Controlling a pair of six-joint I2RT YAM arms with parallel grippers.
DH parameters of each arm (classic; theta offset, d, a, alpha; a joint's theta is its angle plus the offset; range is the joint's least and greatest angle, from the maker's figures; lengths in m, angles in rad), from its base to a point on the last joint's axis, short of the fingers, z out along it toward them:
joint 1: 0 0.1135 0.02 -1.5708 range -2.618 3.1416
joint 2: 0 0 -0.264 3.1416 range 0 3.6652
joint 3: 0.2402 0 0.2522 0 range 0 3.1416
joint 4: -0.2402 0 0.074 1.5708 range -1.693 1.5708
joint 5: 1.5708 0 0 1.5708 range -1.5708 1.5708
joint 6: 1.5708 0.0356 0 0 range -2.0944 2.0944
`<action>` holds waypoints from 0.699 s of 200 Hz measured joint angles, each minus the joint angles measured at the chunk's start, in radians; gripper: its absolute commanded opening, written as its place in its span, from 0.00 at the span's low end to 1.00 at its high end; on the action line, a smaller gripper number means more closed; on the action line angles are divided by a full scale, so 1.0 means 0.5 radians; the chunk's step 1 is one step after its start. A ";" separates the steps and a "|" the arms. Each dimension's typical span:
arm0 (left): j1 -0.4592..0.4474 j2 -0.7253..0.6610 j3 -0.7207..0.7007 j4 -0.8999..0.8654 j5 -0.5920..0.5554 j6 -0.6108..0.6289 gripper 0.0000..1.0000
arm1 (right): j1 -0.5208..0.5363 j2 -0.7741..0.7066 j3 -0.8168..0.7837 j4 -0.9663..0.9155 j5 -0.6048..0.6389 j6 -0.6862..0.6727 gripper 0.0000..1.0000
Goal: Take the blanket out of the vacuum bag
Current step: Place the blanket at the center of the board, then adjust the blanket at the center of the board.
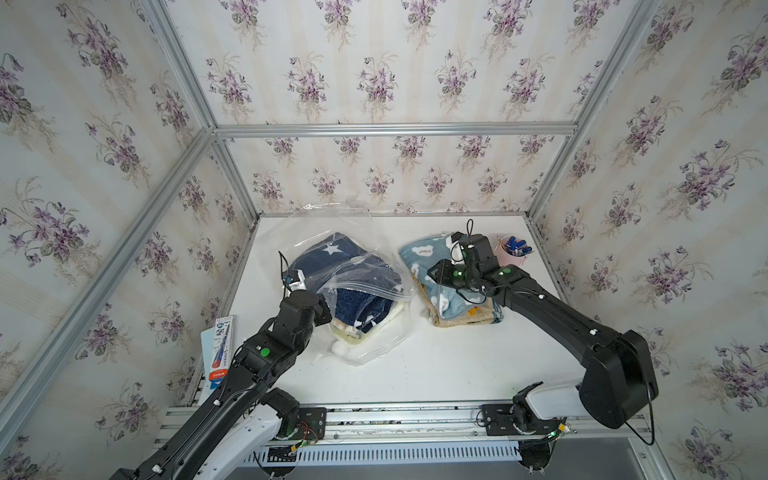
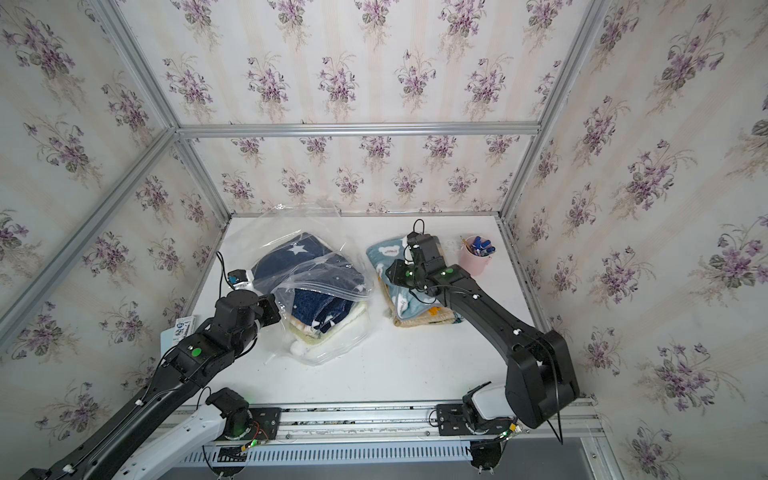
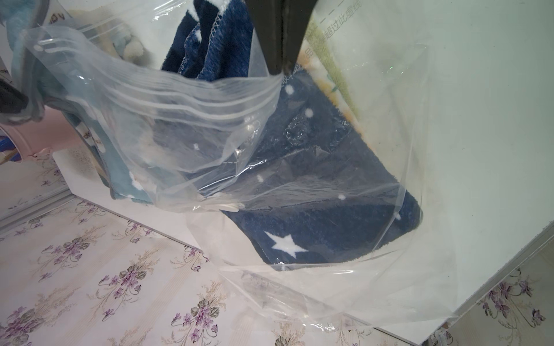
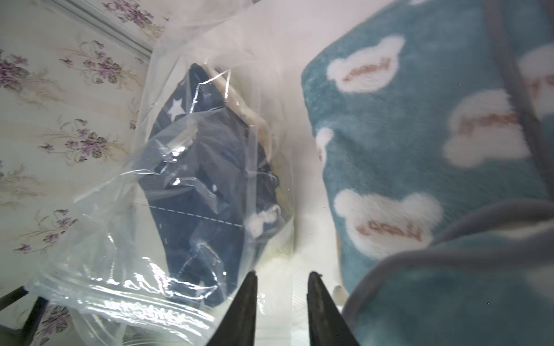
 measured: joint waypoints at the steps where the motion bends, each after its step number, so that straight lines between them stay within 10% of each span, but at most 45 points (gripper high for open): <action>1: 0.001 0.002 0.000 0.000 0.002 0.000 0.00 | 0.000 -0.006 -0.005 -0.003 0.004 0.000 0.27; 93: 0.007 0.063 -0.009 0.038 0.150 -0.001 0.00 | 0.001 -0.610 -0.484 -0.261 0.148 0.146 0.23; 140: 0.007 -0.020 -0.016 0.028 0.159 -0.002 0.00 | 0.042 -0.605 -0.066 -0.268 0.179 0.150 0.24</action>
